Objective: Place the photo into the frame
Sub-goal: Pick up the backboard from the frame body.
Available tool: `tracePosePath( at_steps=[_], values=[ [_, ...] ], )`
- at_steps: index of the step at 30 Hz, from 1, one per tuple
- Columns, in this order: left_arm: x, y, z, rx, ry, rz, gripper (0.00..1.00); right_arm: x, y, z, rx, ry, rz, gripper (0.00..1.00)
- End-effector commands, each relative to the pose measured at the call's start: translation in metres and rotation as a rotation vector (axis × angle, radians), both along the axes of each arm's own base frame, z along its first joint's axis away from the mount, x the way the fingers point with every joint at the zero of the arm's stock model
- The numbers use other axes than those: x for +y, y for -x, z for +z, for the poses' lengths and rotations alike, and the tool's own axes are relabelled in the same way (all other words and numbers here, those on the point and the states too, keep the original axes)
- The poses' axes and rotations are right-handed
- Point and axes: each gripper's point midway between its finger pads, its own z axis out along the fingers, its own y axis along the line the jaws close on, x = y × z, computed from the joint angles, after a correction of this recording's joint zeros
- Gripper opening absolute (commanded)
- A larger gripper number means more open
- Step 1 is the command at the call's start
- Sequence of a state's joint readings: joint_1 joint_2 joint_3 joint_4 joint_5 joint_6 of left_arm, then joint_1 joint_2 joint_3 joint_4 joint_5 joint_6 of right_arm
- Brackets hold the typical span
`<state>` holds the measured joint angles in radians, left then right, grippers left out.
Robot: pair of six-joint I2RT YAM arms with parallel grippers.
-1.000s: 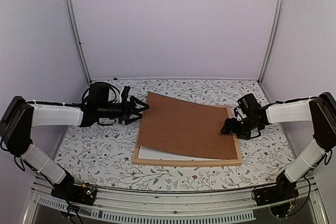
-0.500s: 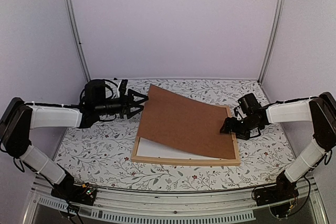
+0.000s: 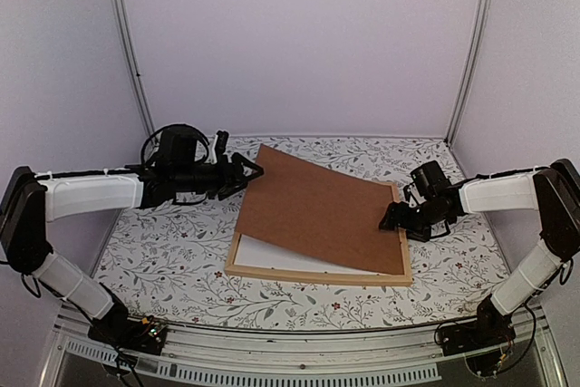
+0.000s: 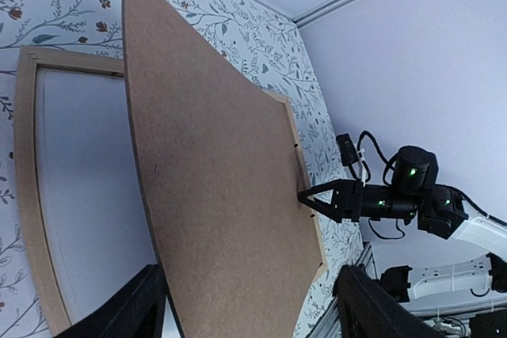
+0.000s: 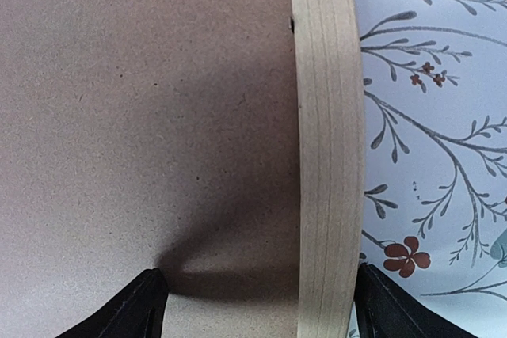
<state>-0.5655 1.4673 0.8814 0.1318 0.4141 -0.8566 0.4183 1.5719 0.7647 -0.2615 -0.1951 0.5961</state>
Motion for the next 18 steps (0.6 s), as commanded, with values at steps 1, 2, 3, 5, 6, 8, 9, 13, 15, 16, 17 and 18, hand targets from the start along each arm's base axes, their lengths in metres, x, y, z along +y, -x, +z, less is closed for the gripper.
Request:
tracePosePath(
  at_steps=[1, 2, 3, 5, 6, 8, 9, 13, 15, 16, 17, 18],
  values=[
    [-0.043, 0.045, 0.022, -0.032, 0.109, -0.218, 0.76, 0.046, 0.037, -0.005, 0.097, -0.155, 0.188, 0.83],
    [-0.044, 0.046, 0.024, -0.027, 0.127, -0.221, 0.76, 0.046, 0.036, -0.005, 0.096, -0.155, 0.188, 0.83],
    [-0.045, 0.047, 0.026, -0.022, 0.144, -0.224, 0.76, 0.046, 0.037, -0.004, 0.094, -0.156, 0.188, 0.83],
    [-0.046, 0.049, 0.027, 0.018, 0.175, -0.223, 0.77, 0.046, 0.036, -0.003, 0.090, -0.158, 0.187, 0.83],
    [-0.046, 0.049, 0.026, 0.042, 0.185, -0.217, 0.77, 0.047, 0.036, -0.003, 0.090, -0.160, 0.188, 0.83],
    [-0.047, 0.050, 0.019, 0.099, 0.190, -0.208, 0.77, 0.047, 0.036, -0.003, 0.092, -0.160, 0.189, 0.83],
    [-0.048, 0.051, 0.015, 0.131, 0.191, -0.209, 0.77, 0.047, 0.036, -0.003, 0.091, -0.160, 0.191, 0.83],
    [-0.051, 0.054, 0.008, 0.224, 0.224, -0.219, 0.77, 0.048, 0.038, -0.003, 0.088, -0.165, 0.190, 0.83],
    [-0.053, 0.055, 0.008, 0.266, 0.244, -0.221, 0.77, 0.048, 0.038, -0.003, 0.087, -0.167, 0.191, 0.83],
    [-0.054, 0.056, 0.008, 0.279, 0.252, -0.224, 0.77, 0.048, 0.039, -0.003, 0.088, -0.167, 0.191, 0.83],
    [-0.054, 0.056, 0.009, 0.292, 0.258, -0.226, 0.76, 0.048, 0.038, -0.003, 0.086, -0.167, 0.190, 0.83],
    [-0.055, 0.056, 0.010, 0.301, 0.269, -0.230, 0.76, 0.047, 0.039, -0.002, 0.084, -0.167, 0.191, 0.83]
  ],
)
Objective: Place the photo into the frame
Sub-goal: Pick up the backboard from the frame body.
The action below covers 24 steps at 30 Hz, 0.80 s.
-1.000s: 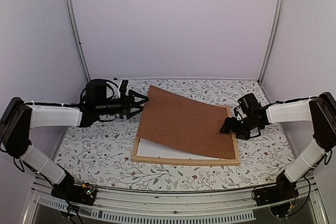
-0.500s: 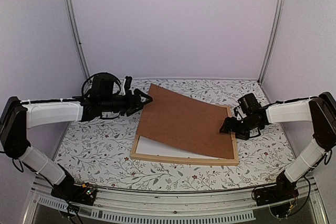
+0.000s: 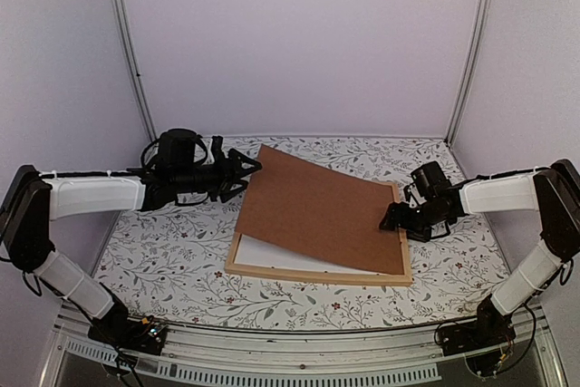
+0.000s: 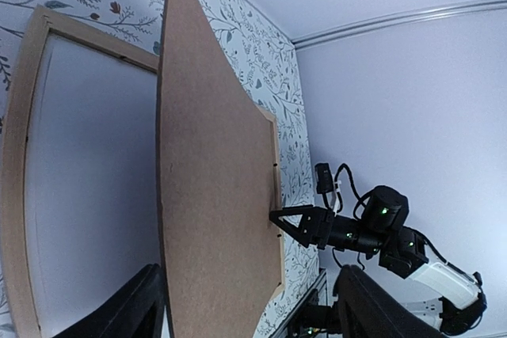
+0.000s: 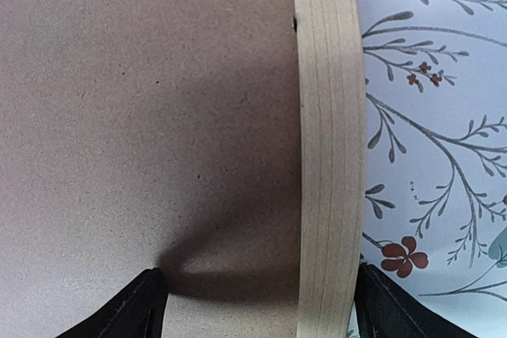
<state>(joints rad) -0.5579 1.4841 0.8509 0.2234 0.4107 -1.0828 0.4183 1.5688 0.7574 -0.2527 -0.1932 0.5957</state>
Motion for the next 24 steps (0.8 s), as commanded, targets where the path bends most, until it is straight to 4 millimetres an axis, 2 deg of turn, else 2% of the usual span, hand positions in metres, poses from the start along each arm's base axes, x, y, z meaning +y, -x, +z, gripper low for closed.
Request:
tracePosePath(
  at_steps=[1, 12, 17, 24],
  values=[
    [-0.056, 0.063, 0.014, 0.136, 0.176, -0.325, 0.75, 0.047, 0.039, -0.002, 0.089, -0.164, 0.194, 0.83],
    [-0.055, 0.064, 0.024, 0.188, 0.201, -0.360, 0.61, 0.046, 0.040, -0.005, 0.084, -0.158, 0.200, 0.83],
    [-0.048, 0.055, 0.022, 0.135, 0.085, -0.350, 0.61, 0.046, 0.040, -0.005, 0.083, -0.159, 0.200, 0.84],
    [-0.032, 0.045, 0.013, 0.119, -0.053, -0.330, 0.68, 0.044, 0.038, 0.002, 0.061, -0.147, 0.196, 0.83]
  ],
)
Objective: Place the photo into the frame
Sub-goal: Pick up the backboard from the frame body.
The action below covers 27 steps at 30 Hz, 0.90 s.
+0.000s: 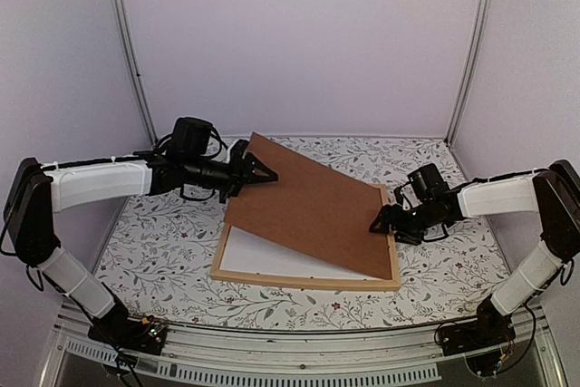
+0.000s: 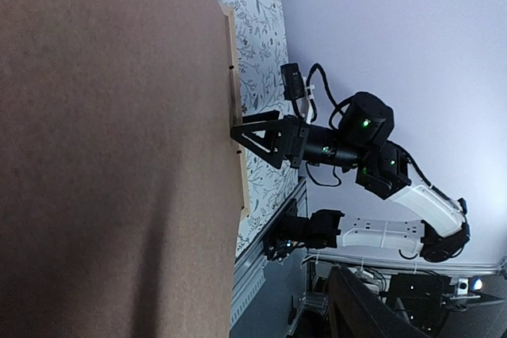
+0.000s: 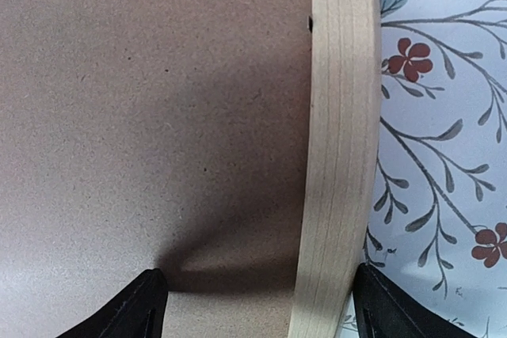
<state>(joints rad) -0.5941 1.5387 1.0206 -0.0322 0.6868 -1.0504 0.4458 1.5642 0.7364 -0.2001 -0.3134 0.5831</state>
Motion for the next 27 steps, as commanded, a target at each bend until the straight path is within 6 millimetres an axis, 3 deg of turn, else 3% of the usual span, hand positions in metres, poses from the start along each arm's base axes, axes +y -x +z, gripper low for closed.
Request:
tracePosePath(
  at_steps=[1, 7, 18, 21, 27],
  values=[
    [0.010, 0.000, 0.000, -0.057, -0.075, -0.039, 0.69, 0.016, 0.025, -0.002, 0.050, -0.038, 0.100, 0.83],
    [0.022, -0.002, -0.009, -0.070, -0.134, -0.055, 0.72, 0.015, 0.023, 0.000, 0.046, -0.030, 0.103, 0.83],
    [0.045, -0.007, -0.006, -0.088, -0.135, -0.047, 0.72, 0.013, 0.024, -0.001, 0.049, -0.022, 0.099, 0.83],
    [0.047, -0.006, -0.010, -0.074, -0.128, -0.049, 0.67, 0.013, 0.024, -0.001, 0.050, -0.022, 0.099, 0.83],
    [0.053, -0.006, -0.011, -0.066, -0.079, -0.041, 0.46, 0.012, 0.024, -0.001, 0.051, -0.020, 0.099, 0.83]
  ],
)
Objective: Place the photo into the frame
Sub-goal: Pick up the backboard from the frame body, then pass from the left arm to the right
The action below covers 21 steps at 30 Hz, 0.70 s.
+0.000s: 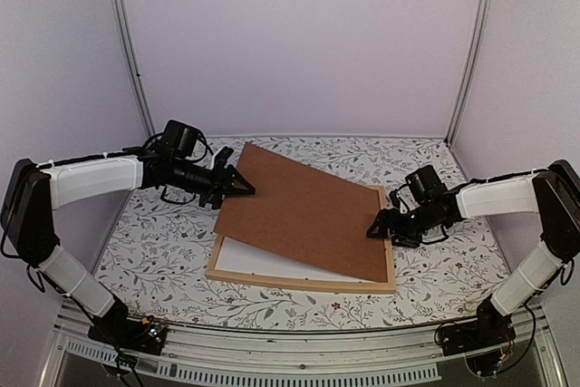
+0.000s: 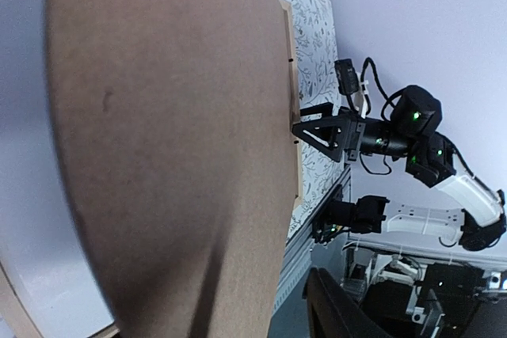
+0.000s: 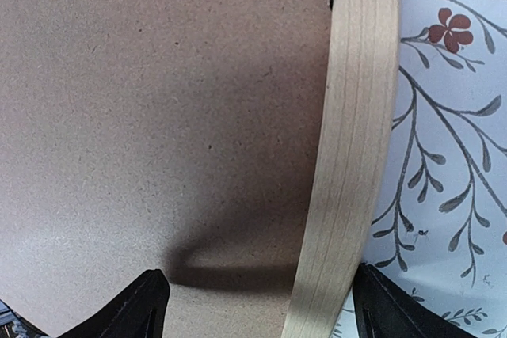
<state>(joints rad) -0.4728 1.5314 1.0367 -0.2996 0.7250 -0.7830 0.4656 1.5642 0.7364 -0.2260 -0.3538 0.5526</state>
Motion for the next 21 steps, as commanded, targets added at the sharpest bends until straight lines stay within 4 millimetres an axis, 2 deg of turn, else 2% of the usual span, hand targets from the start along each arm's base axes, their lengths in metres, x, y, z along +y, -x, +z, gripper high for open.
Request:
tracePosePath(
  at_steps=[1, 11, 16, 21],
  values=[
    [0.004, -0.001, 0.022, -0.061, 0.083, -0.011, 0.44, 0.003, 0.011, 0.001, 0.026, -0.009, 0.032, 0.83],
    [0.004, 0.000, 0.016, -0.062, 0.086, -0.042, 0.23, 0.003, 0.006, 0.015, 0.000, -0.015, 0.035, 0.83],
    [0.005, 0.000, 0.011, -0.063, 0.078, -0.042, 0.12, 0.005, 0.002, 0.031, -0.028, -0.038, 0.040, 0.84],
    [0.004, -0.001, 0.013, -0.072, 0.082, -0.038, 0.04, 0.007, -0.002, 0.049, -0.057, -0.063, 0.040, 0.85]
  ],
)
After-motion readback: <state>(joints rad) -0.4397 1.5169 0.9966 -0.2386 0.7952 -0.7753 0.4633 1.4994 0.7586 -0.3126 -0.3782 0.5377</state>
